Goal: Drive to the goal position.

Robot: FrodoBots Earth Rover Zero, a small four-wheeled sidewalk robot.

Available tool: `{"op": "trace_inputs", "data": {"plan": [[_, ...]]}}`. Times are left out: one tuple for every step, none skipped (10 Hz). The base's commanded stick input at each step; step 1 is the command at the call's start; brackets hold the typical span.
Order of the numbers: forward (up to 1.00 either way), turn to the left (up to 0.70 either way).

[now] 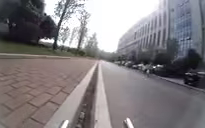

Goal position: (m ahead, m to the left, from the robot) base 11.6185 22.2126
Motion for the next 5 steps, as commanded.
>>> {"op": "trace_inputs", "data": {"plan": [[0.00,0.00],[0.00,0.00],[0.00,0.07],[0.00,0.33],[0.00,0.00]]}}
